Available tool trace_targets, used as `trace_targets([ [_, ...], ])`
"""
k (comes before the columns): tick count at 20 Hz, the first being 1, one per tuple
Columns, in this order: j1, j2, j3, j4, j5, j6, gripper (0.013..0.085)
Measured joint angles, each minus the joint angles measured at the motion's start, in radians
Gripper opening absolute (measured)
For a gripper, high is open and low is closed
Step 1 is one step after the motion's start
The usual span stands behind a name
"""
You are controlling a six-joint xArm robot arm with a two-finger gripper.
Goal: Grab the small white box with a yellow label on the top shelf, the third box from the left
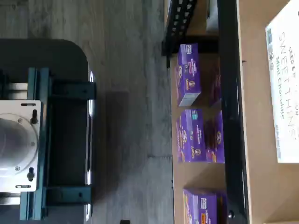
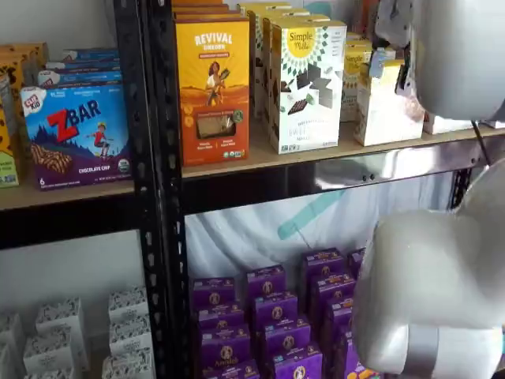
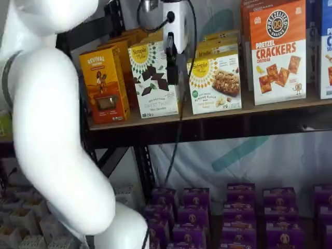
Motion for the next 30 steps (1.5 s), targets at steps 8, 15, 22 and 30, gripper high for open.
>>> trace_targets([
  [8,0.000,-0.064,0.059,0.040,-0.043,0.012,0.0850],
  [15,-0.055,-0.109,0.145,0.181,-0.257,-0.026,0.0850],
  [22,-0.065,0.012,0.064,0.168,-0.305,-0.056,0.0850],
  [30,-0.059,0.162,-0.076,0.091,-0.254,-0.065,0.0850],
])
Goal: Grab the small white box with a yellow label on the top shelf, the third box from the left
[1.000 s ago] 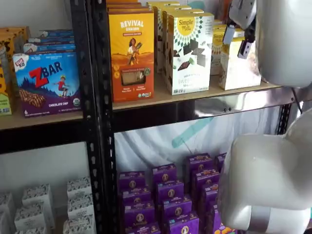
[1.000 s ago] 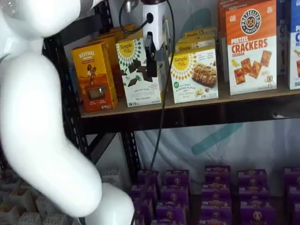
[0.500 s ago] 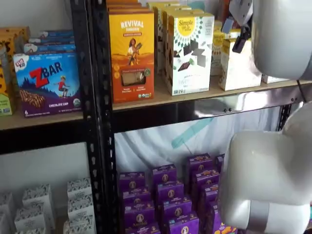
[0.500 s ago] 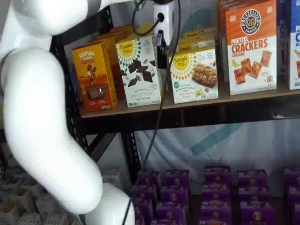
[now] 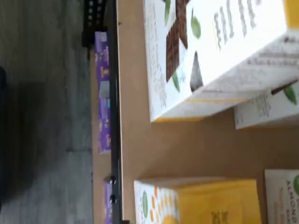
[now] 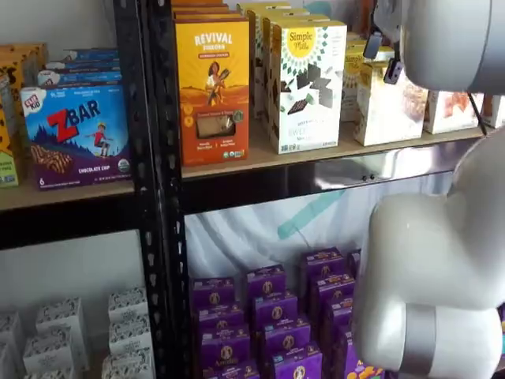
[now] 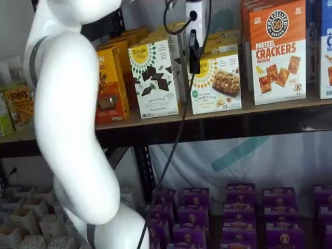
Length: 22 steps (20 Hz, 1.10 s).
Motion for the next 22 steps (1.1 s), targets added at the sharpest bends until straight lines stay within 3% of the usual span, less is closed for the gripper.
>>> trace_targets([
  [11,0.040,0.087,-0.081,-0.125,0.088,0.020,0.0850],
  [22,0.054,0.081,-0.060,-0.151,0.087,0.029,0.0850],
])
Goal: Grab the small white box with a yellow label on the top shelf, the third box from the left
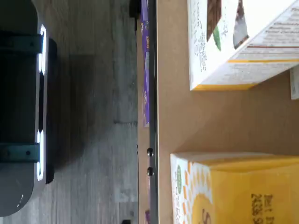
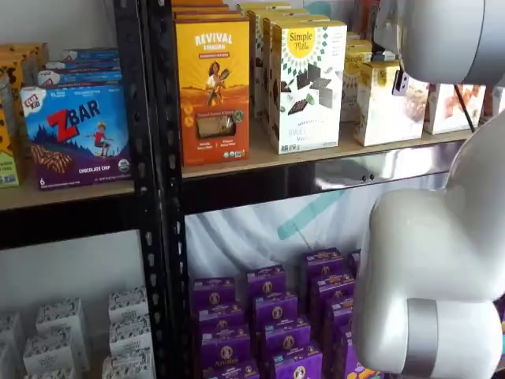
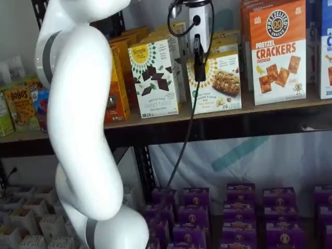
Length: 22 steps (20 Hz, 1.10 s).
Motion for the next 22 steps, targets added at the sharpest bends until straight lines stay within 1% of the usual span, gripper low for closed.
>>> trace_targets([
  [1,-0.001,0.000,-0.002,0.001,0.003,0.000,0.0810],
  [2,-0.002,0.001,-0.003,0.002,0.005,-0.001,0.0810],
  [3,-0.003,0.001,-0.004,0.004,0.006,-0.002,0.0770],
  [4,-0.004,0.001,-0.004,0.005,0.005,-0.002,0.0770],
  [6,-0.004,-0.003,0.000,0.005,0.002,-0.003,0.0690],
  [7,-0.005,-0.004,0.000,0.006,0.001,-0.003,0.0690],
  [9,-0.005,-0.006,0.001,0.006,0.000,-0.004,0.0610],
  [14,-0.006,-0.009,0.001,0.008,0.000,-0.004,0.0610],
  [15,-0.007,-0.010,0.001,0.009,0.000,-0.005,0.0570],
  [16,-0.008,-0.010,0.002,0.010,0.000,-0.005,0.0570],
  [18,-0.008,-0.012,0.004,0.012,-0.002,-0.005,0.0490],
  [19,-0.008,-0.014,0.005,0.012,-0.003,-0.005,0.0490],
  [20,-0.008,-0.015,0.007,0.012,-0.004,-0.005,0.0450],
  [22,-0.007,-0.018,0.011,0.012,-0.008,-0.005,0.0450],
])
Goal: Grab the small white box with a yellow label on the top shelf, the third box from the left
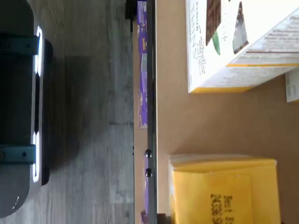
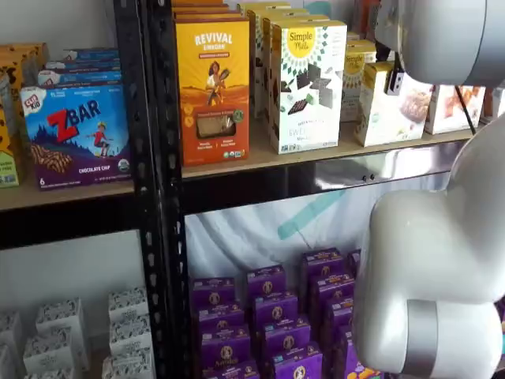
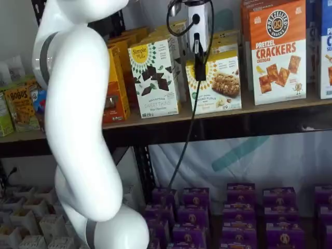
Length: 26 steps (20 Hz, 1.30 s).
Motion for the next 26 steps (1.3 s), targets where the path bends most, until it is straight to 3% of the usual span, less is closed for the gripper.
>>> trace_targets([
  [3,0.001,-0.003,0.004,0.001,-0.002,0.001,0.0450],
  [6,0.002,-0.003,0.004,0.002,0.000,0.002,0.0370],
  [23,0.001,-0.001,-0.005,0.018,0.018,0.005,0.0370],
  [24,0.000,0.000,-0.008,0.021,0.026,0.005,0.0330],
  [26,0.000,-0.002,-0.010,0.018,0.030,0.006,0.0330],
])
